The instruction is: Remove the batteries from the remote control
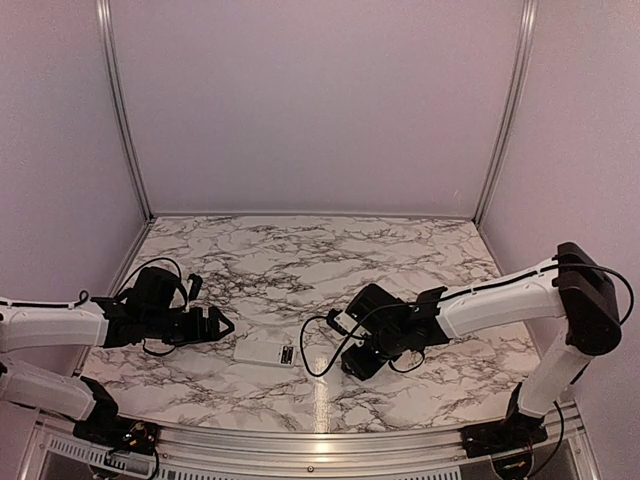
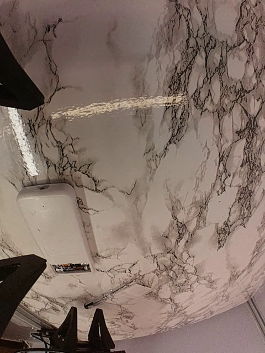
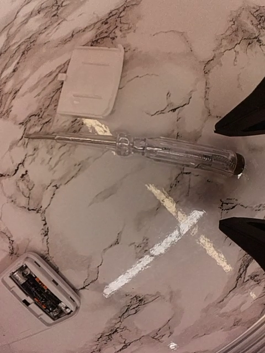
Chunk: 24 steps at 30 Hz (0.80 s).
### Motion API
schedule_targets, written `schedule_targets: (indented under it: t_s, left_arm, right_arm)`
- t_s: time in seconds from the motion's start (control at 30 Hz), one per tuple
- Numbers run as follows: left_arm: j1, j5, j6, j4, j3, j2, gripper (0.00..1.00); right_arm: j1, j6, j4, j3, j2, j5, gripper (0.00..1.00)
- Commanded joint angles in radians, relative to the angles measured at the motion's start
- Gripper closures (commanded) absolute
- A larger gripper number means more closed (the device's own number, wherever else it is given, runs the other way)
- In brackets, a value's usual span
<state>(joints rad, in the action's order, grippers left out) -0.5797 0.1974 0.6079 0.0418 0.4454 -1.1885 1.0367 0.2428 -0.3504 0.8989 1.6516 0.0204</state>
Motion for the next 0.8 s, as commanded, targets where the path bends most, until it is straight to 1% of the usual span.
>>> schedule_targets:
  t_s: [0.0,0.3,0.43,0.6,0.77]
  left_arm:
    - [0.001,-0.03,-0.035,0.033,0.016,0.031,0.04]
    - [0.001,-0.042,-0.046,0.02,0.007,0.021,0.05]
    - [0.001,-0.044,-0.047,0.012,0.008,0.009,0.05]
    - [0.001,-0.049,-0.047,0.012,0.012,0.001,0.05]
    - [0.001,-0.058,-0.054,0.031,0.033,0.004,0.06]
  right_arm:
    - [0.001,0.005,0.005,0.009,0.032,-0.01,0.51]
    - [0.004,-0.021,-0.002,0.021,0.08,-0.006,0.59]
    - [0.038,-0.049,-0.027,0.051,0.129,0.026,0.61]
    - [0.048,-0.038,-0.036,0.061,0.152,0.041,0.7]
    - [0.047,-0.054,-0.039,0.066,0.136,0.043,0.83]
